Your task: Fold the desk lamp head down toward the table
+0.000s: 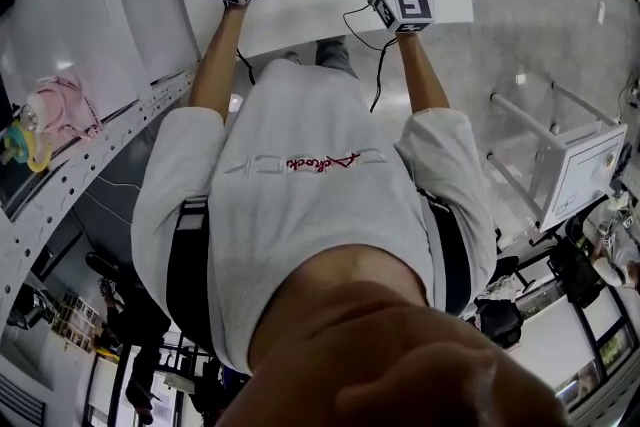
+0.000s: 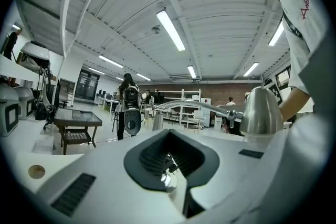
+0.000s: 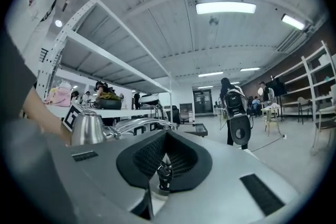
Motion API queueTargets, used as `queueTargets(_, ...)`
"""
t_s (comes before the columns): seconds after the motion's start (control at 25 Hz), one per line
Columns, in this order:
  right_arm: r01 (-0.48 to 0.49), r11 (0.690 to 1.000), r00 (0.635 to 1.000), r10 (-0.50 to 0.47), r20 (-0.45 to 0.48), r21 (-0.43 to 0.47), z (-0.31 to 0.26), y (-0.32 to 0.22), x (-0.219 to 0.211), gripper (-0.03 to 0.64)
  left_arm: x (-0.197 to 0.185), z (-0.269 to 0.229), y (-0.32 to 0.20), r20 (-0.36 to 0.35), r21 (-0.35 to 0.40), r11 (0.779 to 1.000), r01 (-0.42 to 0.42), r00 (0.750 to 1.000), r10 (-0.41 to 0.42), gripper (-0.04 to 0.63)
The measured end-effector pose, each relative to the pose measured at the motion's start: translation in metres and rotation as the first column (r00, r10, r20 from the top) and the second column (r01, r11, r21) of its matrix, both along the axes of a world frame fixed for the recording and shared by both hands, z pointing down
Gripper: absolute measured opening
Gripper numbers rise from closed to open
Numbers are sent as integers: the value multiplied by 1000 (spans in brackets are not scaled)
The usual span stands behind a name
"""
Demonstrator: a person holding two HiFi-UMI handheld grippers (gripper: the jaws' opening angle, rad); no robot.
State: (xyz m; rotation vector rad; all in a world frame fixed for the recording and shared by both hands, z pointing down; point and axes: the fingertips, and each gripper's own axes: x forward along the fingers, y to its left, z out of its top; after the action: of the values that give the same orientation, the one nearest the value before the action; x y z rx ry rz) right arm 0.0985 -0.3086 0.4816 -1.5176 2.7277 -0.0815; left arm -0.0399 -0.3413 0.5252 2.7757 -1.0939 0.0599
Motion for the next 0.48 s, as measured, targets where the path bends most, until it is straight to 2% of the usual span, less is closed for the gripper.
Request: queueTargets(0.48, -52, 999, 999, 52, 2, 12, -9, 73, -18, 14, -19, -11, 74, -28, 18, 1000, -11, 1000, 11, 26)
